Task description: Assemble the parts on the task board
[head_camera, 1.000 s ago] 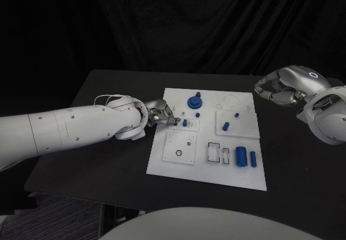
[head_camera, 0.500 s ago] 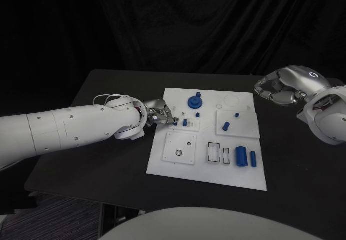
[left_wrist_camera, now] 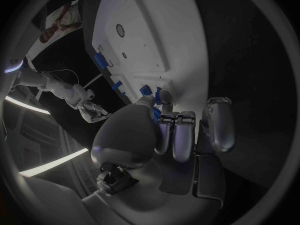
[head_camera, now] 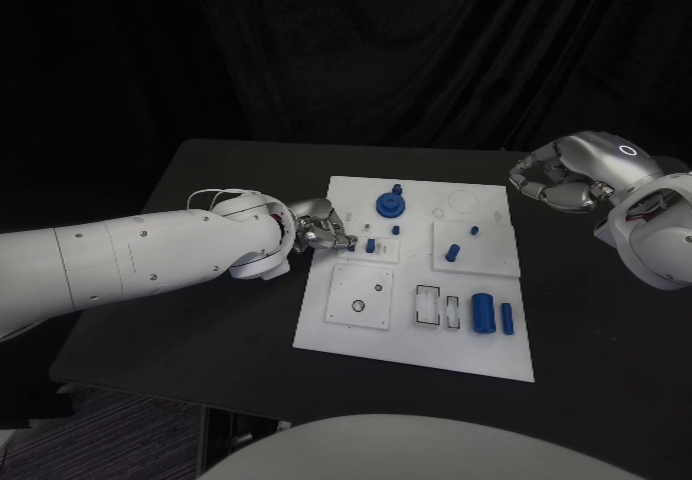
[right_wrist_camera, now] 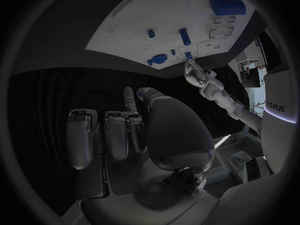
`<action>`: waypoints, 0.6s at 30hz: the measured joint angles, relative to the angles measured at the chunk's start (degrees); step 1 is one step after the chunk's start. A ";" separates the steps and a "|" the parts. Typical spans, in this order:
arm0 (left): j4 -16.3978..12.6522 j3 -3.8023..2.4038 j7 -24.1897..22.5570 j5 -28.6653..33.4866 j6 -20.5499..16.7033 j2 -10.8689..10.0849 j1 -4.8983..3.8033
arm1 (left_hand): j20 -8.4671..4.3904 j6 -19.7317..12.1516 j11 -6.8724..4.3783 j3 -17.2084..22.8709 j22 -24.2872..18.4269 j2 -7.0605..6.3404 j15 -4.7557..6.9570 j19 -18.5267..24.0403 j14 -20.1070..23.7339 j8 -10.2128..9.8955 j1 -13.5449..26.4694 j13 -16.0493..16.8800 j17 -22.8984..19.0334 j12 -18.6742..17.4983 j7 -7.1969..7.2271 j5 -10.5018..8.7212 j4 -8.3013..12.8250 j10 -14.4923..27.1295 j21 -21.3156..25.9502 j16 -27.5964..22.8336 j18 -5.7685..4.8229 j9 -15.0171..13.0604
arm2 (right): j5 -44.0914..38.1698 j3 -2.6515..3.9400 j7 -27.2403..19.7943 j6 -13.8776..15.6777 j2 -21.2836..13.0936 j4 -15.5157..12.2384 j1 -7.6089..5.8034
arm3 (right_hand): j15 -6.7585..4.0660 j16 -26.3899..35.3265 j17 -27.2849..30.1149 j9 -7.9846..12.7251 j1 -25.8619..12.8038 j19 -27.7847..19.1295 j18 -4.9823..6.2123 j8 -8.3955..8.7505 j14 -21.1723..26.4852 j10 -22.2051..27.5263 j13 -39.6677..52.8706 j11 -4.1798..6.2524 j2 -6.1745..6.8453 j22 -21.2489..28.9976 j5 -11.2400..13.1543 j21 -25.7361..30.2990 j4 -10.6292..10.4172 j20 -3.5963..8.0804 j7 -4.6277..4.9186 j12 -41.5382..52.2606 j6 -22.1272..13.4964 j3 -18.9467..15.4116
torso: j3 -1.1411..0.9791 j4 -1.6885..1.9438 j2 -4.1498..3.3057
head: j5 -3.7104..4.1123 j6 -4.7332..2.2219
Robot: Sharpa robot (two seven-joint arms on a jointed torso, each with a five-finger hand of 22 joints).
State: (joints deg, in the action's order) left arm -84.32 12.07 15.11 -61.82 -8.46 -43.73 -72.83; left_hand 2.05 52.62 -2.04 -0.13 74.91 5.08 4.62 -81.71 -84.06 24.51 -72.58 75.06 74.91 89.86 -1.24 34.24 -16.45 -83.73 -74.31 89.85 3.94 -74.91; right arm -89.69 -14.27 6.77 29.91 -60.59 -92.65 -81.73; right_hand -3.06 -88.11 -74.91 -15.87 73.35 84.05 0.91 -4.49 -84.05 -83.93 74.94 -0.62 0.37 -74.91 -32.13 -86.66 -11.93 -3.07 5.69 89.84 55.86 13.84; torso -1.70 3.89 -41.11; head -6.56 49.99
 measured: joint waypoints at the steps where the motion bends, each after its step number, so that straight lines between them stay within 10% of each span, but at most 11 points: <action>1: 0.00 0.00 0.00 0.00 0.00 0.01 0.00 | 0.00 0.00 0.00 0.33 0.00 -0.09 0.00 0.00 0.00 0.00 0.09 0.00 0.00 0.00 0.00 -0.25 -0.05 0.00 0.00 0.00 0.00 0.00 | 0.00 0.00 0.00 0.00 0.00 0.00 0.00 | 0.00 0.00 0.00 0.00 0.00 0.00 0.00 0.00 0.00 0.00 0.00 0.00 0.00 0.00 0.00 0.00 0.00 0.00 0.00 0.00 0.00 0.00 | 0.00 0.01 0.00 | 0.00 0.00; 18: 0.13 0.00 0.04 -0.02 0.01 0.51 -0.01 | 0.00 0.00 -0.33 3.96 0.00 -1.41 -0.01 0.00 0.00 -0.23 2.06 -0.04 0.00 -0.01 -0.01 -7.38 -0.07 -0.31 0.00 0.00 0.00 -0.01 | 0.00 0.02 0.00 -0.02 0.05 0.02 0.01 | 0.00 0.00 0.00 0.04 0.00 0.00 0.00 0.00 0.00 0.00 -0.01 0.00 0.00 0.00 0.00 0.00 0.17 0.00 0.00 0.00 0.00 0.17 | -0.01 0.01 -0.03 | 0.01 0.00</action>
State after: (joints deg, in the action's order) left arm -84.18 12.07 15.15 -61.84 -8.46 -43.22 -72.83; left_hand 2.06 52.62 -2.37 3.84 74.91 3.67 4.61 -81.71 -84.05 24.28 -70.53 75.02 74.91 89.86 -1.25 26.86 -16.52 -84.04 -74.31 89.85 3.94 -74.92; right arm -89.69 -14.26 6.77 29.89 -60.53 -92.64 -81.71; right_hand -3.05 -88.11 -74.91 -15.82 73.35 84.05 0.91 -4.49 -84.05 -83.93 74.93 -0.62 0.37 -74.90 -32.13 -86.66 -11.76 -3.07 5.69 89.85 55.86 14.00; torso -1.71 3.90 -41.13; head -6.56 49.99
